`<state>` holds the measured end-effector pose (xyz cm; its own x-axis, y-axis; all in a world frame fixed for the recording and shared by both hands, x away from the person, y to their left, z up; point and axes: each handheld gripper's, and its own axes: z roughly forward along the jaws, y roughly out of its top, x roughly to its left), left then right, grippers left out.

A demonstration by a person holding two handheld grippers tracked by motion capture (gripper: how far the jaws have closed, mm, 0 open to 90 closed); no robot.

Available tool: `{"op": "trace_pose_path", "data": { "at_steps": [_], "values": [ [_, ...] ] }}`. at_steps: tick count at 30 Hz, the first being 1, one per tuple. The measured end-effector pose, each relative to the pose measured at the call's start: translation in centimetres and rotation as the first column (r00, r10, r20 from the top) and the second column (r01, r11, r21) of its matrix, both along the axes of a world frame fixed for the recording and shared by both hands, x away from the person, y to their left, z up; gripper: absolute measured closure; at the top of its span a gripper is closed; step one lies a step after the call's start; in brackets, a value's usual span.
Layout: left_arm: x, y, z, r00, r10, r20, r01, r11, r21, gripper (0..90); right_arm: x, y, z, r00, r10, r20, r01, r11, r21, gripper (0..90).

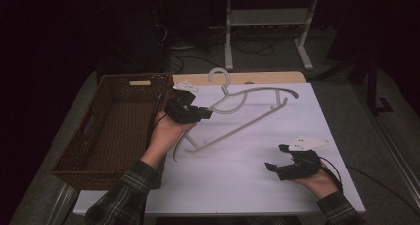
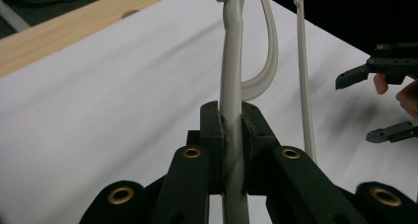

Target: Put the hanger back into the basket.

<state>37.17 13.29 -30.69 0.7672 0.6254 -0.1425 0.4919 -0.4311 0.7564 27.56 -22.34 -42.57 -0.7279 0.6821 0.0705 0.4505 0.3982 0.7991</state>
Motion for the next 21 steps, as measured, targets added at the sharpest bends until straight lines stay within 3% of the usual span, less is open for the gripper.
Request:
{"op": "trace_pose_path", "data": {
  "at_steps": [6,13,21],
  "values": [
    [-0.1,2.3,1.4,0.9991,0.041,0.011,-0.041,0.9991,-0.010,82.4,0.0,-0.1,0.3,1.0000,-0.008,0.002,0.008,1.000,0.027,10.9],
    [-0.3,5.6,2.0,0.9956,0.092,0.022,-0.091,0.9957,-0.017,82.4,0.0,-0.1,0.3,0.9999,-0.008,0.015,0.008,0.999,0.032,11.2],
    [-0.7,10.2,2.3,0.9842,0.175,0.029,-0.174,0.9845,-0.021,82.4,0.0,-0.1,0.3,0.9998,-0.018,0.012,0.018,0.999,0.031,12.5]
  ]
}}
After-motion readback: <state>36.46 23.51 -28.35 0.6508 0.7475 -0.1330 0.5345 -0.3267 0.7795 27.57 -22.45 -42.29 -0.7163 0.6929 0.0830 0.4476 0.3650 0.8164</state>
